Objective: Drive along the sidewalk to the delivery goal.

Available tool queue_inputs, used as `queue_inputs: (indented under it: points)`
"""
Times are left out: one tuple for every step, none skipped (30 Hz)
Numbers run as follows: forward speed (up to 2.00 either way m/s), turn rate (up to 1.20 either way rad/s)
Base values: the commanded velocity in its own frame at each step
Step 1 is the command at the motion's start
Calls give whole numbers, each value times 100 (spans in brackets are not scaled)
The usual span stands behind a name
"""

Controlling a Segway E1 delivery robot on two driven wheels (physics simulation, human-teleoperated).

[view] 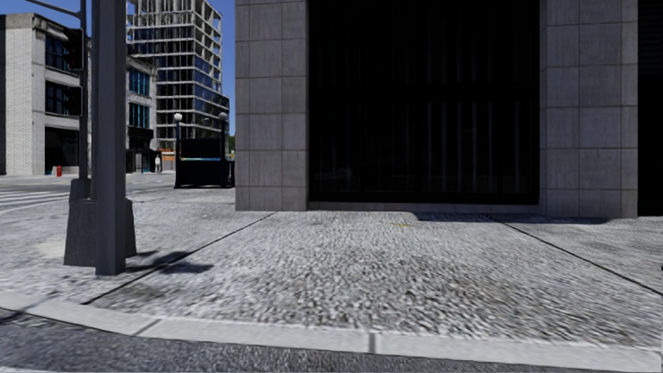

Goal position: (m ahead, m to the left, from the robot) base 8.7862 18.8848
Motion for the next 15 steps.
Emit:
queue_inputs:
  points:
    - [200,0]
    - [200,0]
    - [200,0]
    - [200,0]
    - [200,0]
    - [200,0]
    - [200,0]
    - [193,0]
    - [180,0]
    - [164,0]
    - [145,0]
    - [132,0]
    - [119,0]
    - [110,0]
    - [103,0]
